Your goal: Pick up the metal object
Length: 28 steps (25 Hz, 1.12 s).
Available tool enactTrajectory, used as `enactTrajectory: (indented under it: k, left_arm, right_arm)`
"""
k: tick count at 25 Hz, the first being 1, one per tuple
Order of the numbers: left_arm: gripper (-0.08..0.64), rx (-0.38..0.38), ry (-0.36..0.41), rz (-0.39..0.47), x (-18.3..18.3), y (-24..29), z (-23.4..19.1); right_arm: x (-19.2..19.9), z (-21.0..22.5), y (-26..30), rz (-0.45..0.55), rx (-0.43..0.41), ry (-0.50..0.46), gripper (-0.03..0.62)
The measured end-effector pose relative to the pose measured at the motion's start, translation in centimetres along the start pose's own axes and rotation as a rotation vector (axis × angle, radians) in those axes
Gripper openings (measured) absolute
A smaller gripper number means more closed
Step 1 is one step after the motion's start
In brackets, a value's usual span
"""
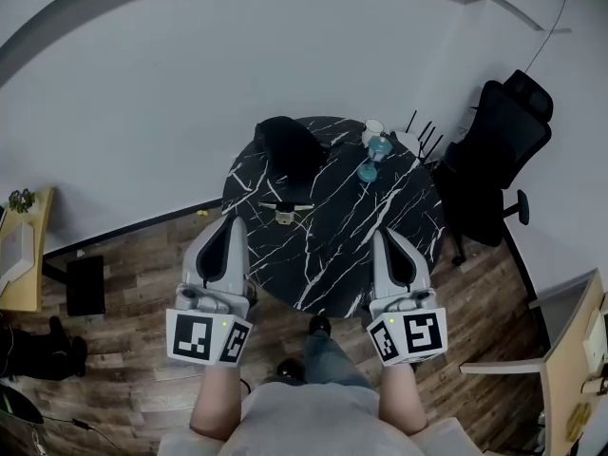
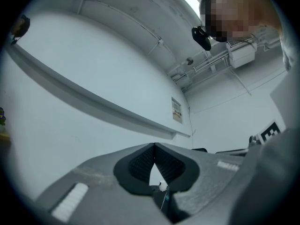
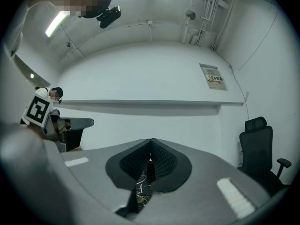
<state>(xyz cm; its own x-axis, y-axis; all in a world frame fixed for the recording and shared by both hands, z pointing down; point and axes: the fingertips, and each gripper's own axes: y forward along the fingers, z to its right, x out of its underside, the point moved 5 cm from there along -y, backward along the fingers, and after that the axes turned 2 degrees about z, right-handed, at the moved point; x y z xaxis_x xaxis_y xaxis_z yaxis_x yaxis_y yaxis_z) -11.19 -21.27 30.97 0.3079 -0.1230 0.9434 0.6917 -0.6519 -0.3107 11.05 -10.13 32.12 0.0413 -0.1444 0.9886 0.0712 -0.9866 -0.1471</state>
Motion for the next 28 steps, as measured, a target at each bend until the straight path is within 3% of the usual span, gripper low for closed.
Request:
enactTrajectory:
  k: [19, 28]
  left_arm:
    - [0.005, -0.145, 0.034, 0.021, 1.8, 7.6, -3.1]
    - [0.005, -0.242, 0.038, -0.023, 4.2, 8.7, -4.0]
  right_arm:
    - [0.8, 3.7, 12.4, 0.015, -0.181, 0.008, -0.003]
    - [3.8, 4.4, 16.2, -0.05, -0.273, 0.038, -0.003]
